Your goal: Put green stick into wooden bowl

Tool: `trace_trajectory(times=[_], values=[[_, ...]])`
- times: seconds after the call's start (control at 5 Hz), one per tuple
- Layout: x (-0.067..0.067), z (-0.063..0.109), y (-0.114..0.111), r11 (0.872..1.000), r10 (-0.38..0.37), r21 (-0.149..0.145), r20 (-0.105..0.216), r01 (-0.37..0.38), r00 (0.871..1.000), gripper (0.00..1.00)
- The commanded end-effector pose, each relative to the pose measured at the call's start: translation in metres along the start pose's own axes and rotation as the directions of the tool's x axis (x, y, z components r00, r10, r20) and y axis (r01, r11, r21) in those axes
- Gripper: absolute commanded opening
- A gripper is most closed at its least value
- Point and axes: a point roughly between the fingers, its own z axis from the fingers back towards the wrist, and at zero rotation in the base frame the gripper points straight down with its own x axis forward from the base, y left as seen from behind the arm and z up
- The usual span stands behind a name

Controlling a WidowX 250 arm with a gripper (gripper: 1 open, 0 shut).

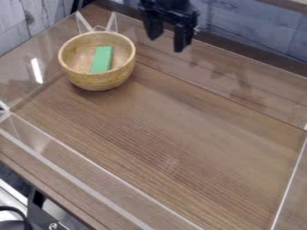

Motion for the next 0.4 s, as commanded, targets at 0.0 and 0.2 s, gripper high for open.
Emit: trace_trajectory(times=[0.0, 0.2], values=[[0.013, 0.027, -0.014, 1.0, -0.023, 0.009, 0.078, 0.022, 0.997, 1.0], [0.014, 0.024, -0.003, 1.0, -0.01, 0.019, 0.078, 0.009, 0.997, 1.0]])
